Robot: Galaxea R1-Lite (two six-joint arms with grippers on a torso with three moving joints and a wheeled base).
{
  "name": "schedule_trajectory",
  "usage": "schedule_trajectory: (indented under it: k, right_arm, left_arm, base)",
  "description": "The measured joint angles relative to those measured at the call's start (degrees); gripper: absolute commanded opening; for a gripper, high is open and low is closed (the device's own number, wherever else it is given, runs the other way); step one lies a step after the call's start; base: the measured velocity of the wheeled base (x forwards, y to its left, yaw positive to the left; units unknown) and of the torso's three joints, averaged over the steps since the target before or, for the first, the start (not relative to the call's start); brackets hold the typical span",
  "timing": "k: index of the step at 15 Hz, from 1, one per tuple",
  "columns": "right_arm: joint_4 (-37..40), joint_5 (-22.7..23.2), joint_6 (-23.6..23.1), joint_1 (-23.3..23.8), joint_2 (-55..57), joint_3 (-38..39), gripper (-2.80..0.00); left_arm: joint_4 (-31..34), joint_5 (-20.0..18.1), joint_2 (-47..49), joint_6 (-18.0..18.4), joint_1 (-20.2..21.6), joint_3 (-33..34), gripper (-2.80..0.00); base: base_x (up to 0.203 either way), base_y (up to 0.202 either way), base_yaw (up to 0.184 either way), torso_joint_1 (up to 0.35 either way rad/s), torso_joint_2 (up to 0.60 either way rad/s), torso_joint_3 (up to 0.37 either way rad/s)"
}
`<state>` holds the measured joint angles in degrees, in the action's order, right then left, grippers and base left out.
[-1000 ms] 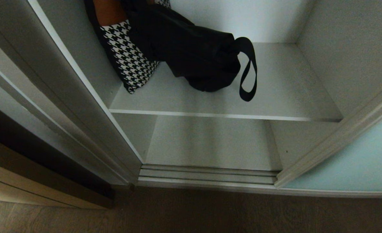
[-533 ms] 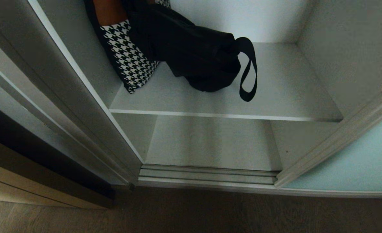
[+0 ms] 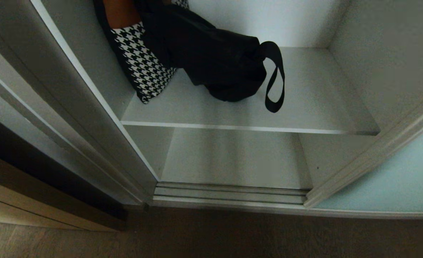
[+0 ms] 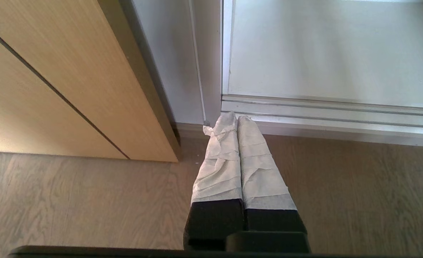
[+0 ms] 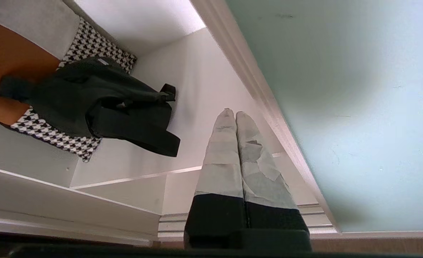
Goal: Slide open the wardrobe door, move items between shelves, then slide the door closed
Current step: Close the door
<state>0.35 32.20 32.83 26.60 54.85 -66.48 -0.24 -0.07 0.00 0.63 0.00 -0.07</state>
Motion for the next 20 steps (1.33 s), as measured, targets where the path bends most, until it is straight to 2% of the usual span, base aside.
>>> schedule_trajectory:
  k: [11,20]
  right_arm:
    - [-0.5,-1.1,-0.3,3.4,1.9,0.2,-2.80]
    - [-6.8,-0.9,0.2,3.3,7.3,1.1,-2.80]
  left_arm:
    - [0.0,0.0,0.0,0.0,0.0,0.0,-2.80]
    - [0.0,0.0,0.0,0.0,0.0,0.0,-2.80]
  base:
    - [0.000,0.000,0.000,0.000,0.00,0.000]
    - [0.000,0.000,0.000,0.000,0.00,0.000]
